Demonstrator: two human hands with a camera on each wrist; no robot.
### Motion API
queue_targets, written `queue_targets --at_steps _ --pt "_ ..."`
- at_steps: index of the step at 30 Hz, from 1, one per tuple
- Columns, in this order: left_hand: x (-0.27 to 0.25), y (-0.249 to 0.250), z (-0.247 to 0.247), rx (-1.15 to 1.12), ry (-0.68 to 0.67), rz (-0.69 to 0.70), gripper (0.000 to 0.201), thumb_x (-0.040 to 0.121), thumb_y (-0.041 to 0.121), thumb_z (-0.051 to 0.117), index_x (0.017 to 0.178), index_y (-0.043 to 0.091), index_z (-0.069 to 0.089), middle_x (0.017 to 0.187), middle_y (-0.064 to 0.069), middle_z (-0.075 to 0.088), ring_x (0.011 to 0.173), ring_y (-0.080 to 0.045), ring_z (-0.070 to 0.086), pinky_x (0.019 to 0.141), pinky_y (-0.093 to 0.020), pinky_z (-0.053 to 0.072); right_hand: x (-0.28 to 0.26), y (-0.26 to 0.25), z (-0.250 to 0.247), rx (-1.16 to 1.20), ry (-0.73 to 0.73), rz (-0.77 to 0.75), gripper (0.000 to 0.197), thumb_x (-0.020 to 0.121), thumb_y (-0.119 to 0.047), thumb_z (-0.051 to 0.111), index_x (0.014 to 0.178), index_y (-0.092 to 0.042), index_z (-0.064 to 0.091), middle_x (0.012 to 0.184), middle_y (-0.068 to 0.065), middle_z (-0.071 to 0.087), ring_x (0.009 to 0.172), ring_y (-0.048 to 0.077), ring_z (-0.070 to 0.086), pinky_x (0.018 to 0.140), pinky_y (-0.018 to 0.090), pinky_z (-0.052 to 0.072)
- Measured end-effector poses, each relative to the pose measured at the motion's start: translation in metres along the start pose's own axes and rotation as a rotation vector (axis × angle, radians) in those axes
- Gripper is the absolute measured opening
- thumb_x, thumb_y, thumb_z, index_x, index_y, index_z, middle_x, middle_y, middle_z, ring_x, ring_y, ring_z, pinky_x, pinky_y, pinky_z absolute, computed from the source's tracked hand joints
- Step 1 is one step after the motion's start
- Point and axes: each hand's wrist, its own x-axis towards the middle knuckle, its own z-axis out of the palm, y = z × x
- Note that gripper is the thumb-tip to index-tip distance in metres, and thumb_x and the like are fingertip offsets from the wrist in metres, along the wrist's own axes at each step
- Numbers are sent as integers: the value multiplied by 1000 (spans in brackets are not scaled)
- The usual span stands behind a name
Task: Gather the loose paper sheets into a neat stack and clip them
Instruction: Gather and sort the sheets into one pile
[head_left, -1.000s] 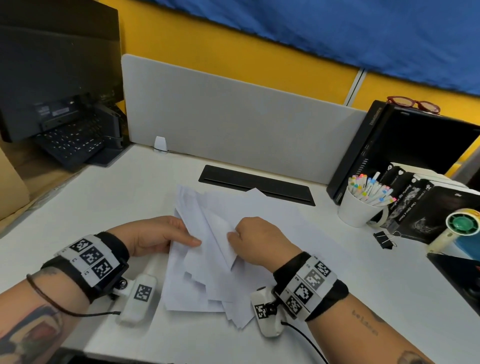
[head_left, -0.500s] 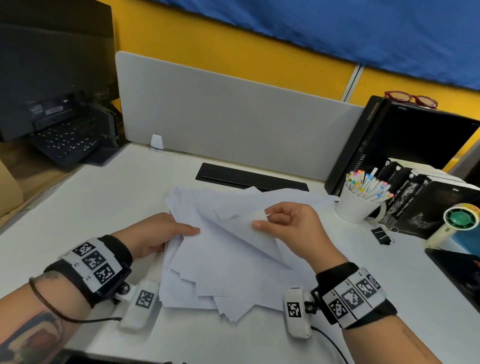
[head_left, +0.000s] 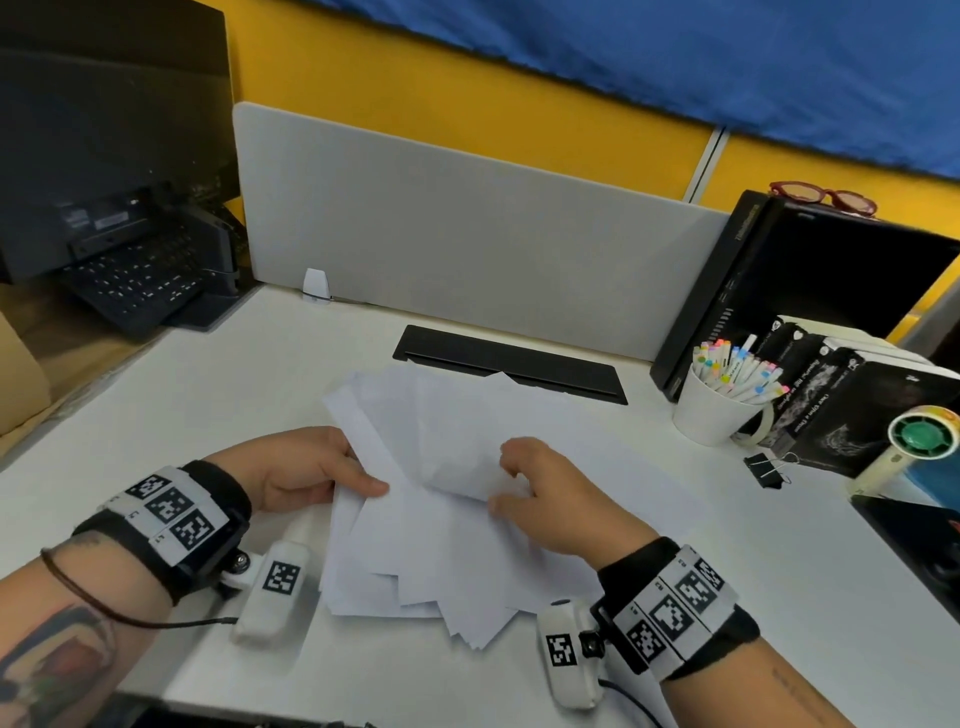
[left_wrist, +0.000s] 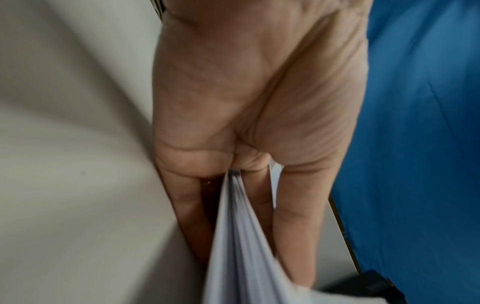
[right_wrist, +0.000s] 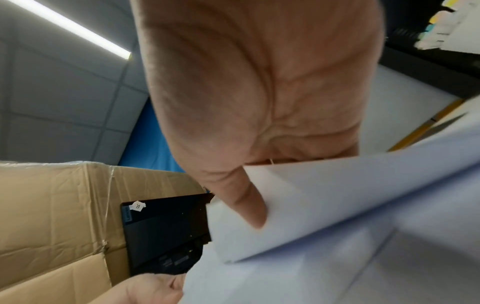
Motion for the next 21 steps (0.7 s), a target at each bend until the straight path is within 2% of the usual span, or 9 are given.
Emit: queue_targets --at_steps 3,5,7,8,10,14,17,19,21 --pt "1 1 3 -30 -2 1 74 41 16 101 110 2 77 122 -20 73 113 -32 71 94 -37 58 0 -3 5 225 -27 63 14 99 -28 54 89 -22 47 82 -4 53 69 14 49 62 28 40" --pt "2 3 8 -55 26 -2 83 41 16 102 117 1 73 122 -19 73 112 -33 71 94 -39 58 -1 -8 9 228 0 105 34 90 -50 64 94 -22 46 83 -6 52 66 12 48 58 24 39" --pt "2 7 14 -64 44 4 64 62 5 92 122 1 69 123 -18 73 112 -34 71 95 -41 57 -2 -13 14 162 -28 134 63 73 -68 74 110 -26 44 94 -12 51 74 8 53 59 23 41" --pt "1 8 17 -63 46 12 53 72 -2 83 123 1 69 123 -18 73 112 -34 71 94 -41 58 -3 -17 16 127 -61 135 74 68 -70 76 118 -29 40 99 -15 49 81 7 56 62 23 44" --pt "1 8 20 -65 50 16 46 76 -8 73 122 1 69 121 -18 74 110 -33 72 89 -39 60 -4 -24 20 76 -103 123 83 67 -67 78 129 -32 34 100 -17 47 87 7 59 65 24 46" --pt "1 7 23 -62 47 14 46 75 -8 74 120 -2 70 121 -19 73 112 -34 71 98 -43 56 -2 -27 23 88 -44 93 57 83 -51 67 127 -23 44 96 -5 59 77 13 61 63 27 49" --pt "2 6 23 -49 62 18 46 75 -9 79 119 -2 71 121 -18 73 114 -33 70 102 -44 53 -2 -24 24 112 32 50 30 87 -36 58 110 -17 56 95 1 66 80 19 64 72 36 58" --pt "3 5 22 -46 69 17 52 68 -4 81 120 -1 71 122 -18 73 114 -32 70 102 -43 53 -2 -23 23 100 51 19 20 87 -27 56 102 -15 59 91 1 67 74 17 62 67 29 56" --pt "3 5 22 -52 71 8 57 66 0 82 121 -1 70 122 -18 73 115 -33 70 103 -44 52 -1 -23 21 107 80 -3 13 87 -15 52 94 -9 61 83 2 64 67 17 57 59 24 46"
